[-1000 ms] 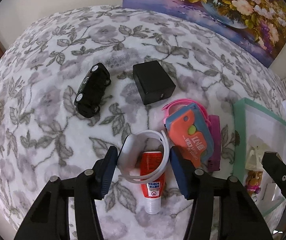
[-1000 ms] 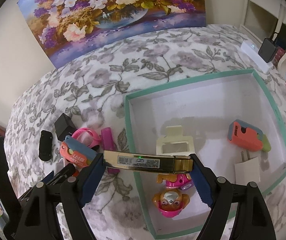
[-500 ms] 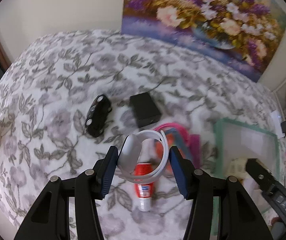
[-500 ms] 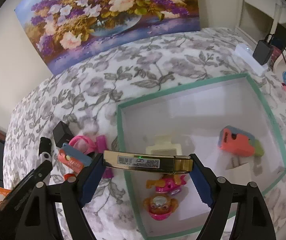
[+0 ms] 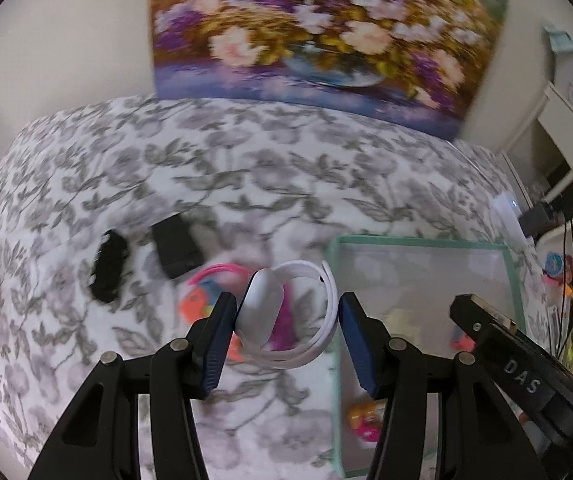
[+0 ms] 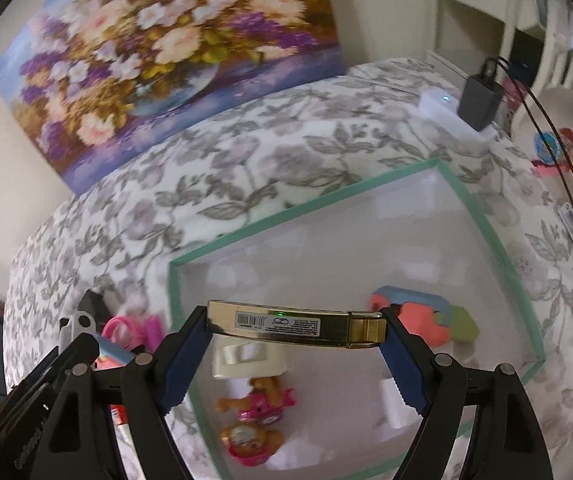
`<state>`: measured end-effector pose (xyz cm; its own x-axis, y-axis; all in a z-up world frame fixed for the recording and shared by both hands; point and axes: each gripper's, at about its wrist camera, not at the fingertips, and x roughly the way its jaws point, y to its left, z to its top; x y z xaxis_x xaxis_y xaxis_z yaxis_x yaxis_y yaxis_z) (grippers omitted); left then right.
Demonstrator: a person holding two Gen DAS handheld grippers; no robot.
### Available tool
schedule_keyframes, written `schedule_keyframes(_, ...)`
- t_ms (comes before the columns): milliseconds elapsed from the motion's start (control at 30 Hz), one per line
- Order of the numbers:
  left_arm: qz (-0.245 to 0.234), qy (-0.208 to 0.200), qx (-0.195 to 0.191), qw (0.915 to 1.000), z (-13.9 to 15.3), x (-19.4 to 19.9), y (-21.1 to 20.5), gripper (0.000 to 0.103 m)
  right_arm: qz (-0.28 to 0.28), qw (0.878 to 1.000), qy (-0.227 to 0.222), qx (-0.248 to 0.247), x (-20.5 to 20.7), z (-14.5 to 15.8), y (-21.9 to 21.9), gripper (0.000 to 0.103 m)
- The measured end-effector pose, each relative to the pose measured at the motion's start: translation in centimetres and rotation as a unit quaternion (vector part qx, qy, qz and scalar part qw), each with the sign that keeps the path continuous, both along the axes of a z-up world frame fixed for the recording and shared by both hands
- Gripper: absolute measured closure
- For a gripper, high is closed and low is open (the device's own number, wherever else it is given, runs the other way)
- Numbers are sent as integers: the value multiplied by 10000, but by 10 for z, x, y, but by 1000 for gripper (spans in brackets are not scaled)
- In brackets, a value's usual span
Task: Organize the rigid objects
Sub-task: 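Grasp white watch with left tool while right tool holds harmonica over tray, then release harmonica in tray with right tool while left tool drops watch there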
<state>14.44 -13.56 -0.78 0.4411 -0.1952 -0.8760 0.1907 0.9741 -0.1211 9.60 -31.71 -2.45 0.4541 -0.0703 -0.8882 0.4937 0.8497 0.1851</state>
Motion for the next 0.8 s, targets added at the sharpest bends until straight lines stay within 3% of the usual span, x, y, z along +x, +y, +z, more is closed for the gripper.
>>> schedule_keyframes(267,-571,-32,202,9982,-5,-4,-63,48,-345,9992,48,-176,-7,-3,-39,19)
schedule_keyframes(800,-988,96,504,9938,-31,-4,-119,48,-801,9967,47,-108,-14,-16,-92,19)
